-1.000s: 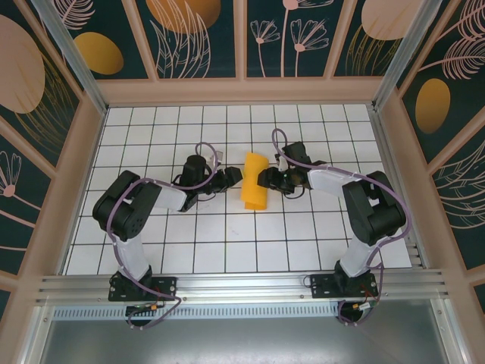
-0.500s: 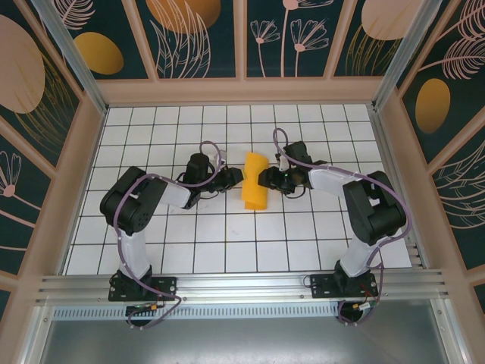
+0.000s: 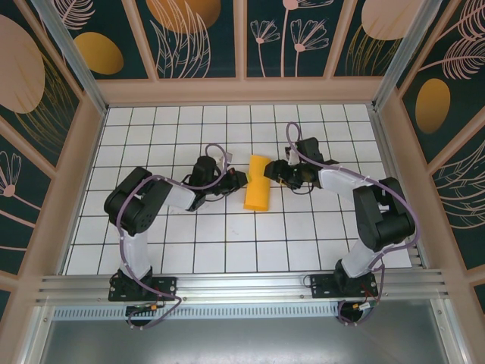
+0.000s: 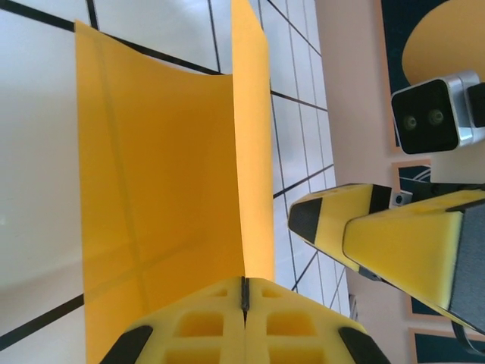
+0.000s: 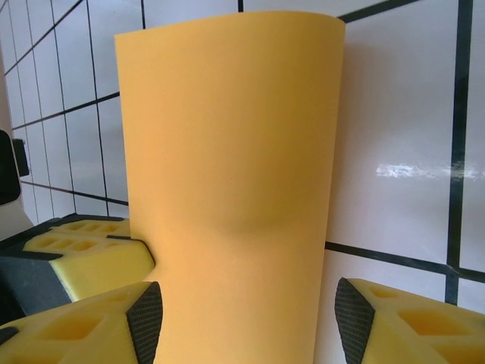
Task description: Fold a paper plane with a square sheet of paper (pick it up from the middle)
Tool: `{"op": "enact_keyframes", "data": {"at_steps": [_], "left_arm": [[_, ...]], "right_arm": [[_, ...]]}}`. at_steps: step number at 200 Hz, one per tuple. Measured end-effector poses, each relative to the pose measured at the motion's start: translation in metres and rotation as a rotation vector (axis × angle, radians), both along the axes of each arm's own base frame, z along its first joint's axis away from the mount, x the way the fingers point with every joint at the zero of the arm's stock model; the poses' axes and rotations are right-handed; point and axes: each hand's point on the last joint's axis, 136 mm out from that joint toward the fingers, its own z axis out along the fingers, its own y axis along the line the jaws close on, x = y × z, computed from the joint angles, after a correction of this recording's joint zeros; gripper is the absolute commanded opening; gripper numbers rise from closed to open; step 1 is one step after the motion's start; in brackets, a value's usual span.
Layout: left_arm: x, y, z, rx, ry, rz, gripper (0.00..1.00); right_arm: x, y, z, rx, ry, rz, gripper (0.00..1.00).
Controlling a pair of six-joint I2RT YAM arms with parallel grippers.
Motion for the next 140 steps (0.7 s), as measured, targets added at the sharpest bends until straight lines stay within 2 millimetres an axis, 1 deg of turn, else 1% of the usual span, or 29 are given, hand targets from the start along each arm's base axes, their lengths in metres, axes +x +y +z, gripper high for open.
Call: {"op": "enact_keyframes", "data": {"at_steps": [23, 56, 80, 109, 140], "left_arm": [[0.003, 0.000, -0.009, 0.033, 0.025, 0.021, 0.00], [0.010, 0.000, -0.019, 0.077, 0.046, 0.036, 0.00], [0.013, -0.001, -0.027, 0.103, 0.062, 0.031, 0.00], [0.013, -0.002, -0.031, 0.120, 0.073, 0.024, 0.00], [0.013, -0.002, -0.035, 0.128, 0.086, 0.023, 0.01]], "right_arm": [[0.000, 0.000, -0.005, -0.003, 0.013, -0.002, 0.65], [-0.003, 0.000, -0.023, -0.023, 0.063, 0.000, 0.64], [-0.002, 0.005, -0.033, -0.034, 0.090, 0.013, 0.62], [-0.005, 0.012, -0.041, -0.045, 0.111, 0.032, 0.59], [-0.002, 0.013, -0.046, -0.060, 0.127, 0.035, 0.57]]}}
